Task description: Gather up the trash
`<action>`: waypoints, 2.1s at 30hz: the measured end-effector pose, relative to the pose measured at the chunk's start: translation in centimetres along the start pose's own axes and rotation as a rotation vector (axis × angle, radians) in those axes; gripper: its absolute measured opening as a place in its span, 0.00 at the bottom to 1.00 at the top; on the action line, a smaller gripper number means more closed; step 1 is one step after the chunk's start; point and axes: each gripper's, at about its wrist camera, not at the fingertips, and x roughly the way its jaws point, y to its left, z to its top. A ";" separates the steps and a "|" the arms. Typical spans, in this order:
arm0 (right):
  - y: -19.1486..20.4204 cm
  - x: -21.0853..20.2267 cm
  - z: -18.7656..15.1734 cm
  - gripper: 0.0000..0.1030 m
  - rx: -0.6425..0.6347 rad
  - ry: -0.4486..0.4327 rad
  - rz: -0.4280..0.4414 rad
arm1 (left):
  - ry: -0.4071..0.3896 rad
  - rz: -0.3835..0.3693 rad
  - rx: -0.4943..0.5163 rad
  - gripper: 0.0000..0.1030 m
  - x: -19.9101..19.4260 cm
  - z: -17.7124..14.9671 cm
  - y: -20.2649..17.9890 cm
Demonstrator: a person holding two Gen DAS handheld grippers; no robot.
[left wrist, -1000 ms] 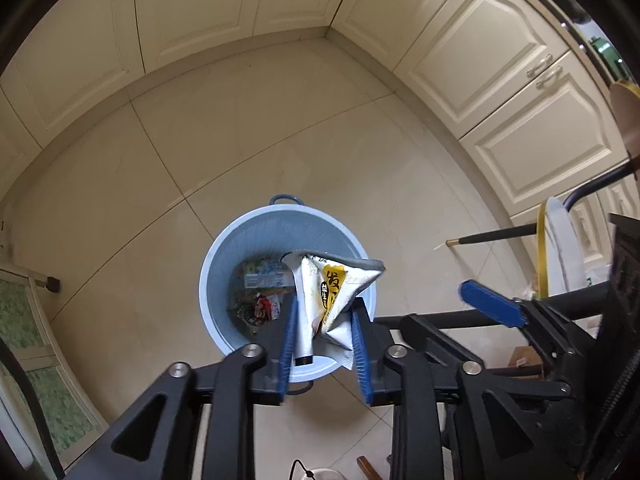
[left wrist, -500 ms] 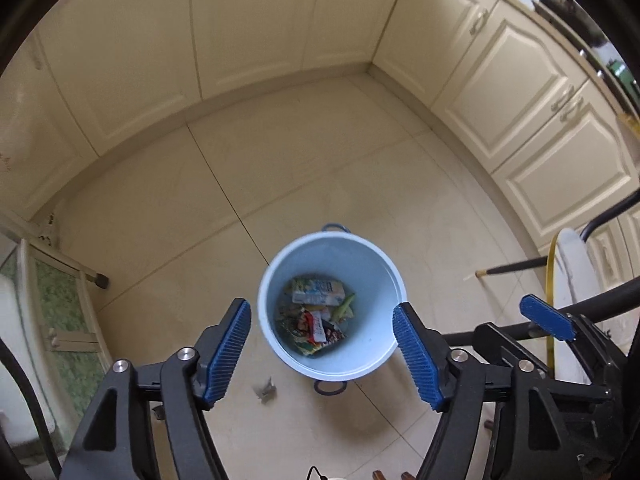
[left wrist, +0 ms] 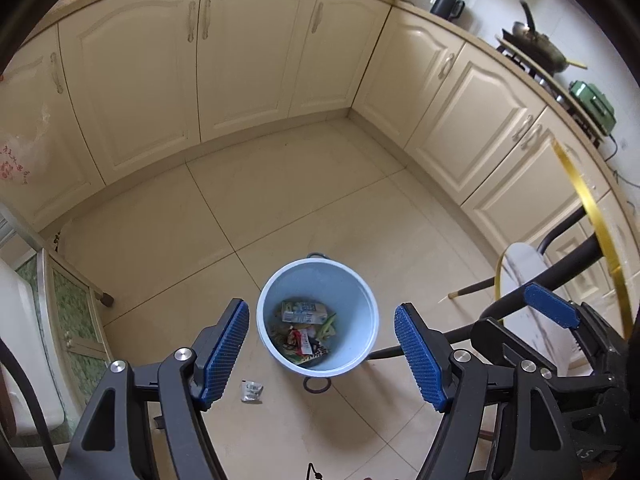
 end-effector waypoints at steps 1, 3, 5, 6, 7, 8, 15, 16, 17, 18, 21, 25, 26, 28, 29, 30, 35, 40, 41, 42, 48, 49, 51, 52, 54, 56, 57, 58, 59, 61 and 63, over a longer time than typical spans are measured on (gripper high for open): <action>0.1 -0.2 -0.1 0.92 0.001 0.000 -0.003 | -0.010 0.007 0.004 0.69 -0.5 -0.2 0.1; 0.1 -0.6 -0.3 0.92 0.003 -0.001 -0.006 | -0.026 0.016 0.017 0.71 -1.2 -0.7 0.3; -0.1 -0.4 -0.6 0.92 0.012 0.011 -0.009 | -0.029 0.022 0.012 0.76 -1.2 -1.2 0.6; -0.4 -0.3 -0.7 0.92 0.010 0.015 -0.014 | -0.028 0.029 0.010 0.76 -1.4 -1.5 0.6; -0.5 0.2 -0.9 0.92 0.009 0.024 -0.016 | -0.025 0.032 0.009 0.76 -0.8 -1.9 1.1; -0.7 0.8 -1.1 0.92 0.010 0.036 -0.015 | -0.018 0.036 0.007 0.76 -0.1 -2.3 1.4; -3.4 10.2 -4.0 0.92 0.025 0.183 -0.033 | 0.110 0.113 -0.057 0.76 9.1 -4.9 5.8; -3.9 12.2 -4.5 0.92 0.027 0.223 -0.040 | 0.147 0.134 -0.068 0.76 11.6 -5.6 6.8; -4.4 14.4 -5.2 0.89 0.032 0.262 -0.040 | 0.181 0.149 -0.075 0.76 13.7 -6.3 7.8; -5.0 16.5 -5.8 0.79 0.034 0.300 -0.043 | 0.211 0.161 -0.084 0.76 15.7 -6.8 8.6; -7.0 22.6 -7.6 0.66 0.027 0.408 -0.088 | 0.308 0.190 -0.107 0.76 22.5 -9.7 11.5; -10.3 28.5 -9.6 0.60 0.074 0.498 -0.136 | 0.428 0.193 -0.137 0.76 31.2 -14.3 14.3; -11.1 29.6 -10.1 0.60 0.090 0.511 -0.162 | 0.448 0.191 -0.137 0.76 33.0 -15.4 14.5; -12.7 31.6 -10.8 0.59 0.133 0.532 -0.159 | 0.490 0.173 -0.140 0.76 37.0 -17.9 15.0; -13.3 32.3 -11.2 0.58 0.146 0.547 -0.163 | 0.505 0.166 -0.144 0.76 38.5 -18.8 15.2; -13.8 33.0 -11.6 0.58 0.159 0.556 -0.171 | 0.517 0.158 -0.151 0.76 40.0 -19.7 15.4; -15.3 35.1 -12.8 0.39 0.218 0.594 -0.110 | 0.536 0.122 -0.176 0.76 46.9 -24.1 15.7; -16.8 35.1 -13.1 0.16 0.268 0.583 -0.071 | 0.571 0.128 -0.156 0.76 54.0 -28.5 16.0; -17.0 35.0 -13.2 0.16 0.284 0.583 -0.059 | 0.580 0.134 -0.153 0.76 55.4 -29.3 16.0; -17.3 35.1 -13.0 0.16 0.284 0.581 -0.057 | 0.595 0.133 -0.151 0.74 56.6 -30.4 16.1; -17.9 35.1 -12.4 0.16 0.292 0.576 -0.054 | 0.626 0.160 -0.122 0.66 63.9 -35.1 15.6; -18.0 35.1 -12.3 0.16 0.292 0.573 -0.054 | 0.626 0.172 -0.115 0.63 65.1 -35.8 15.5; -18.2 35.4 -12.1 0.16 0.282 0.574 -0.059 | 0.635 0.169 -0.114 0.54 67.0 -37.3 15.2; -18.2 35.4 -12.0 0.16 0.282 0.573 -0.061 | 0.627 0.175 -0.107 0.54 67.9 -37.9 15.0; -18.0 35.8 -12.2 0.16 0.283 0.573 -0.060 | 0.595 0.169 -0.097 0.45 69.2 -38.7 14.1; -18.0 36.1 -12.2 0.16 0.290 0.572 -0.059 | 0.588 0.153 -0.100 0.36 70.8 -39.5 13.9; -17.9 36.2 -12.2 0.16 0.286 0.573 -0.062 | 0.591 0.144 -0.106 0.32 71.7 -39.9 13.8; -17.9 36.2 -12.1 0.16 0.283 0.574 -0.066 | 0.589 0.139 -0.105 0.28 72.1 -40.2 13.5; -17.7 36.4 -12.1 0.17 0.280 0.575 -0.069 | 0.580 0.138 -0.100 0.16 72.4 -40.7 13.3; -17.6 36.7 -12.2 0.17 0.284 0.576 -0.070 | 0.583 0.130 -0.096 0.12 73.6 -41.6 13.1; -17.5 36.9 -12.4 0.17 0.283 0.577 -0.071 | 0.571 0.132 -0.108 0.10 74.4 -42.3 13.2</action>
